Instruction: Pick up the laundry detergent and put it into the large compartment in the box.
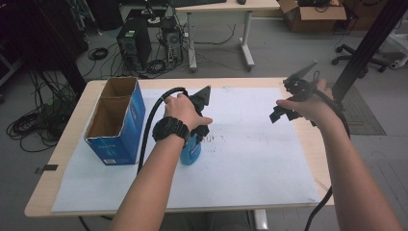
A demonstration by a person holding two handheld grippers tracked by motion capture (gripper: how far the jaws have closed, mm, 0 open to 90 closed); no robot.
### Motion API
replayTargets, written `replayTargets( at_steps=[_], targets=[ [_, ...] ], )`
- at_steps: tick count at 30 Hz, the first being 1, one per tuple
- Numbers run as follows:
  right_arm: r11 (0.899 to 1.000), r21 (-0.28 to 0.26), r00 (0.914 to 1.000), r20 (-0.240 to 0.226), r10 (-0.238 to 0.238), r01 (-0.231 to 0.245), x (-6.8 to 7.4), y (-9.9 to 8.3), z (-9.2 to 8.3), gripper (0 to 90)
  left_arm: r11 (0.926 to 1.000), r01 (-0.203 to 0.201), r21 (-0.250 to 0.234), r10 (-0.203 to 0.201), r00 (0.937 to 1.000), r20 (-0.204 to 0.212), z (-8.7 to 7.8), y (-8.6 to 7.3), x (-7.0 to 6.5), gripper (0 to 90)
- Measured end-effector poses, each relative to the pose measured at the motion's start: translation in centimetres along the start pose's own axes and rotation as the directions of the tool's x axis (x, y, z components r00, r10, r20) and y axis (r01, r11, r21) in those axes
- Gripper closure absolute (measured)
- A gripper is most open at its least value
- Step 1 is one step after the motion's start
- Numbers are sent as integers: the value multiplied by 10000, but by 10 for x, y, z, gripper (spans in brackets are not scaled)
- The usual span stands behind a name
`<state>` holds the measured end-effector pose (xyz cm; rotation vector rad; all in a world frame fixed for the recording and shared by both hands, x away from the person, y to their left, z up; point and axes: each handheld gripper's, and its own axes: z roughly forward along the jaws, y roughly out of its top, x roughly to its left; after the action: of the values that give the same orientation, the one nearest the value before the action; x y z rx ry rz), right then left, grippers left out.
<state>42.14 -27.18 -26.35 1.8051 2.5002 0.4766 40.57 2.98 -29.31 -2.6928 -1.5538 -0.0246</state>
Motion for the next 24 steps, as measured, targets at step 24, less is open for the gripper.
replayTargets(
  at_steps=[24],
  targets=[
    [10000, 41, 10000, 17, 21, -21, -2, -1, 2, 97, 9998, 92, 191, -93, 10000, 36, 1, 1, 2, 347]
  ],
)
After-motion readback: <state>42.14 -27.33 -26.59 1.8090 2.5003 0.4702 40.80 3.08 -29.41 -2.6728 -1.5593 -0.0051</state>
